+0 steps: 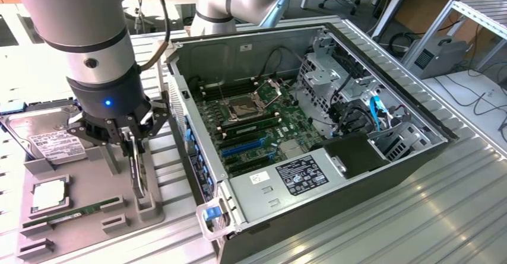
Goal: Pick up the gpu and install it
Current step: 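Pick up the gpu and move the gpu toward the slot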
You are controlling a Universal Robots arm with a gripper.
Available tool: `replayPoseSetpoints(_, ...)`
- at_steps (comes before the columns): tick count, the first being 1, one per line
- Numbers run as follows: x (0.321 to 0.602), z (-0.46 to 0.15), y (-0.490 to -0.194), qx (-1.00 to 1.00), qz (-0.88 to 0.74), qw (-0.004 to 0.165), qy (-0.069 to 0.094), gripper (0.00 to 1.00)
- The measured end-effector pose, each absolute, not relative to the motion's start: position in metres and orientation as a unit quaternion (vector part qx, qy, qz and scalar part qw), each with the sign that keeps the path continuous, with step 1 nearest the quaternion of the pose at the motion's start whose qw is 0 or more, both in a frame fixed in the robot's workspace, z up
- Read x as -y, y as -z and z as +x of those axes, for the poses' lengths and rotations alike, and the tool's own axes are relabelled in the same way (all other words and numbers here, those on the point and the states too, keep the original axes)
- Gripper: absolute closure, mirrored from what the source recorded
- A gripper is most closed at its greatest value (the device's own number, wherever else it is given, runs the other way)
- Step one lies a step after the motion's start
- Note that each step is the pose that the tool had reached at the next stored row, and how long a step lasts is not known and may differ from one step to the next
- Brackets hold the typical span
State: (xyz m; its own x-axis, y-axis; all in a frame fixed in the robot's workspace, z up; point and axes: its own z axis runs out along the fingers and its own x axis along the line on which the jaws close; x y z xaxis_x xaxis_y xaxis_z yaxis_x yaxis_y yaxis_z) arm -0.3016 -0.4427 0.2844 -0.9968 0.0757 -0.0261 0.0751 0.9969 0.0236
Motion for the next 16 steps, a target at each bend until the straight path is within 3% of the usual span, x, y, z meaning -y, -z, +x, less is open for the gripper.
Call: replayPoseSetpoints(16, 0.4427, -0.3017, -0.2872, -0.999, 0.038, 0.013, -0.011, 0.73)
